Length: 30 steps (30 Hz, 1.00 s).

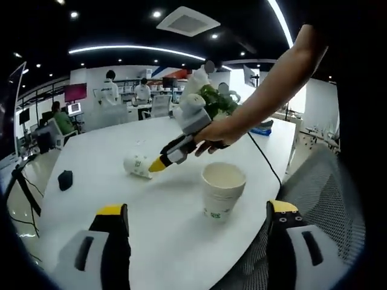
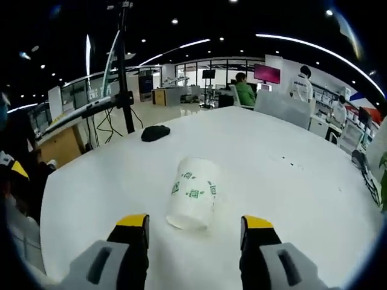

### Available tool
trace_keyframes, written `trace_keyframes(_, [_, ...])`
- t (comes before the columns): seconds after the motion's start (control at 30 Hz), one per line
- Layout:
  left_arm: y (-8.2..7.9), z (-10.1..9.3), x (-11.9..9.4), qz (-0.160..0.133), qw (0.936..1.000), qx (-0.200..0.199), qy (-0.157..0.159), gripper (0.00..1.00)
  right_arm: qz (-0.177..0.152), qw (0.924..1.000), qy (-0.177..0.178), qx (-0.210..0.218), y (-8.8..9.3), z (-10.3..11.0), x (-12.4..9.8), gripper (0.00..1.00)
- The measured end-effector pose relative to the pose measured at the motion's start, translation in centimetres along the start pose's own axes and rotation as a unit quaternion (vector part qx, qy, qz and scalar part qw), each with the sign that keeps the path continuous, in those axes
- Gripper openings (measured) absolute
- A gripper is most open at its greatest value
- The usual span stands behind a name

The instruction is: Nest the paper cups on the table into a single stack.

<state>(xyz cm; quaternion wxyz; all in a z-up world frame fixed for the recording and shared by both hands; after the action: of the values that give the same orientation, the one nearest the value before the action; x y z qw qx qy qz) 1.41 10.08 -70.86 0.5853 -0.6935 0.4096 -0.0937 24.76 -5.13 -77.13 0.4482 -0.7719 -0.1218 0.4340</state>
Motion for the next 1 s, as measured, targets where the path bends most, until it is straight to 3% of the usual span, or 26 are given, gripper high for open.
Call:
trace_keyframes(0.13, [-0.1,-0.1,0.1,-0.004,1.0,-0.001,0.005,0.99,0.004,1.0,-0.006,0.001,-0.2,-0.1,1.1,0.6])
trace_keyframes(0.4, [0.3,-0.2,0.3,0.017,0.9998,0.002,0.008,0.99,0.01,0.9996,-0.012,0.024,-0.2,-0.1,3.1,0.56])
trace_keyframes(0.6, [0.5,-0.2,0.3,0.023,0.9997,-0.003,0.009,0.98,0.026,0.9992,-0.015,0.027,0.3,0.0,3.6,0.51])
trace_keyframes(0.7, [0.5,-0.1,0.3,0.025,0.9996,-0.003,0.008,0.98,0.035,0.9984,-0.016,0.042,0.4,-0.1,3.8,0.38])
trace_keyframes(0.8, [0.6,-0.2,0.4,0.03,0.9995,-0.003,0.009,0.97,0.029,0.9973,-0.016,0.065,0.4,-0.4,3.7,0.37])
trace_keyframes(1.0, [0.7,-0.3,0.4,0.036,0.9993,0.0,0.014,0.96,0.026,0.9974,-0.024,0.063,0.3,-0.3,3.4,0.37])
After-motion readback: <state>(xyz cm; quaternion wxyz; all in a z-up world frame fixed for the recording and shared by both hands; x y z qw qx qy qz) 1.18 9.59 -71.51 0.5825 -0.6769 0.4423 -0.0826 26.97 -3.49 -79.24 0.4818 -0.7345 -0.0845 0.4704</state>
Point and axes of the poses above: the point that each gripper's makers call its tool centre point, and the gripper's own axes: x roughly forward along the fingers, z roughly to its left, y roughly out of its underside, the point moved 7 cm from there along -x, roughly backward along the fingers, and after that the axes turned 15 degrees about -x, right-handed, at the moved point
